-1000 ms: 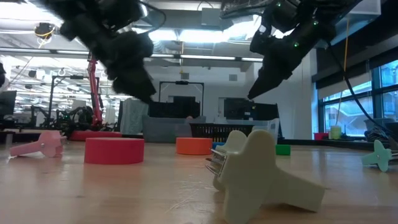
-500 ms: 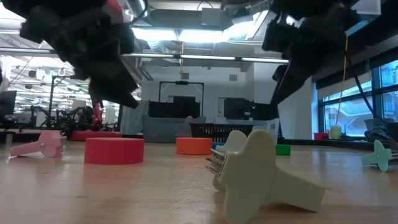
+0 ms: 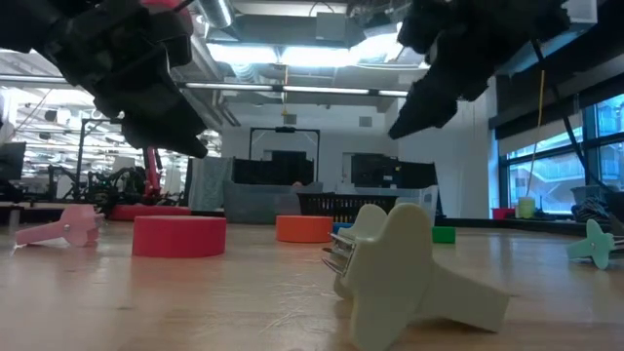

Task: Pick and place Stapler, Stapler remover, tape
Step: Put the black staple remover into the transparent bin, then put the right green mini-stapler into the black bin

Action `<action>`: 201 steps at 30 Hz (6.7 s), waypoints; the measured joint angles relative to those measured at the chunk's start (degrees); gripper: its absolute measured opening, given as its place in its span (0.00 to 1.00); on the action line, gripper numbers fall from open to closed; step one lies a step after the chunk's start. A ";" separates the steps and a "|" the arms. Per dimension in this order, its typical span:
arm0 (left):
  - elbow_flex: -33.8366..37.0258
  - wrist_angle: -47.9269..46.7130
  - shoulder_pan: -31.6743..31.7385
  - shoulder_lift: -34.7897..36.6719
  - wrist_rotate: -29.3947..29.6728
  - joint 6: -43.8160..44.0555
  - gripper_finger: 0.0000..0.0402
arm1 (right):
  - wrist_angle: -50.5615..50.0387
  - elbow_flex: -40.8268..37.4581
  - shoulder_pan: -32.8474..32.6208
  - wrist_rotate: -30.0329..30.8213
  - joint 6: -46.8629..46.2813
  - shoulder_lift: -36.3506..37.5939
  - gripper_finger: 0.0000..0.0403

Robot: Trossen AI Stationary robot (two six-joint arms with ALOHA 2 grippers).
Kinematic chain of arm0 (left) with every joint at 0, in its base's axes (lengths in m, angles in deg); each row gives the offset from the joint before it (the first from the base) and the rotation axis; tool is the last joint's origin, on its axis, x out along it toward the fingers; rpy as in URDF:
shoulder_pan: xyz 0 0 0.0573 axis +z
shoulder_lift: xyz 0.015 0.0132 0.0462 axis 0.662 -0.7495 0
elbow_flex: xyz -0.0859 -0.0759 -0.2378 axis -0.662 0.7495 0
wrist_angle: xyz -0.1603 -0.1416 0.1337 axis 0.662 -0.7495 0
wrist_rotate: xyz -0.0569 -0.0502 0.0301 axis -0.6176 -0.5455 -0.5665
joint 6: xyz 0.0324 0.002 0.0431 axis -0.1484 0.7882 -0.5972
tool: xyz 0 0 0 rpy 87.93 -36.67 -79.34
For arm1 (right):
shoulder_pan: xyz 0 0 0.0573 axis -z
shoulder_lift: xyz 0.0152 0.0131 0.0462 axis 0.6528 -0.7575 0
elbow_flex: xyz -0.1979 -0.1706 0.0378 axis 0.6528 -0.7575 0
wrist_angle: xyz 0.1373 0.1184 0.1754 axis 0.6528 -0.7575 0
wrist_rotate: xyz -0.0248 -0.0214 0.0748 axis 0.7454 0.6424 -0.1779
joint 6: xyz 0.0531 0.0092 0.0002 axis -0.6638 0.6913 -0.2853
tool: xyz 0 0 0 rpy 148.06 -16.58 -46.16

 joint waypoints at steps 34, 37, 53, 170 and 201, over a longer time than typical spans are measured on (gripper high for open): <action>0.02 -0.07 0.04 0.00 3.55 -1.40 0.57 | -69.35 4.18 3.11 16.27 -53.76 -9.66 0.66; 0.02 -0.22 0.02 0.00 3.54 -1.44 0.57 | -64.24 0.16 3.12 13.30 -53.67 -9.47 0.66; 0.02 -0.07 2.87 0.00 2.34 -7.98 0.57 | -58.78 -1.63 -3.08 3.03 -61.03 -9.38 0.66; 0.04 1.70 5.55 -0.02 3.67 -9.37 0.55 | -28.56 9.79 15.75 -23.43 16.86 -14.08 0.31; 0.04 1.68 5.55 -0.02 3.58 -9.41 0.56 | -24.99 10.31 15.79 -13.95 16.82 -19.51 0.31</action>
